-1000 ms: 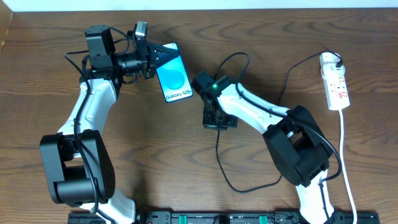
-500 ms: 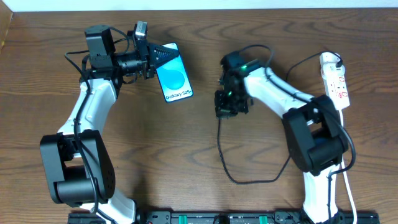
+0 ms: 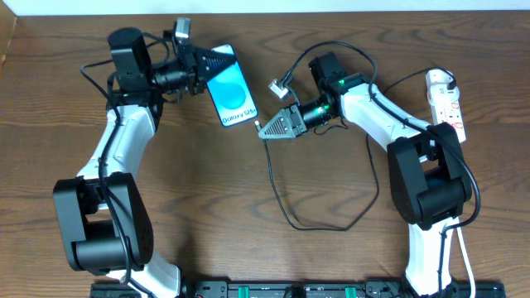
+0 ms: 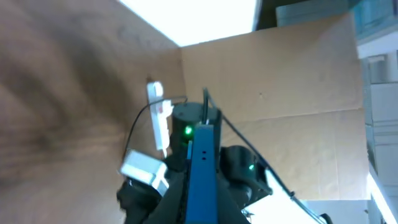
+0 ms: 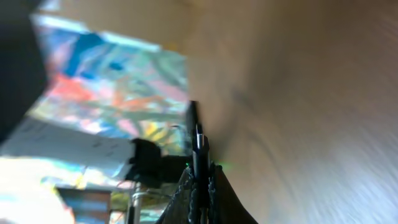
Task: Plug charger to phone and switch on socket
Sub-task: 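Lift the plug and carry it toward the phone's bottom port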
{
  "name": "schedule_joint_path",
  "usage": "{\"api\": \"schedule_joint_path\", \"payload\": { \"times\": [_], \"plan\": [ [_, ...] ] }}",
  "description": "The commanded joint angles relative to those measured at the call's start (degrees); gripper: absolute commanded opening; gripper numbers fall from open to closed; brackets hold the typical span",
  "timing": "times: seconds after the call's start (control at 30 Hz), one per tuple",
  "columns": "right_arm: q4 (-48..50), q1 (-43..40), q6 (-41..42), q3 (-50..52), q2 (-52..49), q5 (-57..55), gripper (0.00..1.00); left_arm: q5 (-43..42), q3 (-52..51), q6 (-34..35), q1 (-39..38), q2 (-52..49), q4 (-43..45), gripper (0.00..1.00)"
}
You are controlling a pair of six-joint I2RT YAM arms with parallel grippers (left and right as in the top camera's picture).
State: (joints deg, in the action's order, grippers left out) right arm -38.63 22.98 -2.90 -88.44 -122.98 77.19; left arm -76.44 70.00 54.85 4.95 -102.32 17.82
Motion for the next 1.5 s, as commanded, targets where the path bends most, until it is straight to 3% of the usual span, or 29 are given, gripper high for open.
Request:
{"api": "schedule_joint_path", "payload": {
  "times": [0.0, 0.13, 0.33, 0.57, 0.8, 1.1, 1.47],
  "plan": [
    [2.69, -0.26, -1.57, -0.66, -0.90, 12.28, 0.01, -0.61, 0.59, 9.84, 0.28, 1.27, 7.98, 0.07],
    [2.71, -0.28, -0.33, -0.66, -0.90, 12.28, 0.01, 1.14, 0.59, 15.78, 0.28, 1.27, 15.96, 0.07],
    [4.24, -0.17, 3.10, -0.66, -0.87, 12.28, 0.01, 6.56, 0.59, 17.22, 0.28, 1.27, 18.97, 0.07],
    [11.41, 0.00, 10.03, -0.66, -0.81, 12.28, 0.01, 8.57, 0.59, 12.55, 0.31, 1.27, 22.71, 0.07],
    [28.35, 0.48, 22.99, -0.66, -0.76, 12.31, 0.01, 3.76, 0.59, 6.38, 1.75, 1.27, 25.16, 0.08],
    [48.17, 4.26, 36.92, -0.66, -0.76, 12.31, 0.01, 2.10, 0.59, 4.26, 2.82, 1.27, 25.16, 0.07],
    [51.08, 4.52, 38.91, -0.66, -0.76, 12.33, 0.01, 2.27, 0.59, 4.87, 6.97, 1.27, 25.16, 0.07]
  ]
}}
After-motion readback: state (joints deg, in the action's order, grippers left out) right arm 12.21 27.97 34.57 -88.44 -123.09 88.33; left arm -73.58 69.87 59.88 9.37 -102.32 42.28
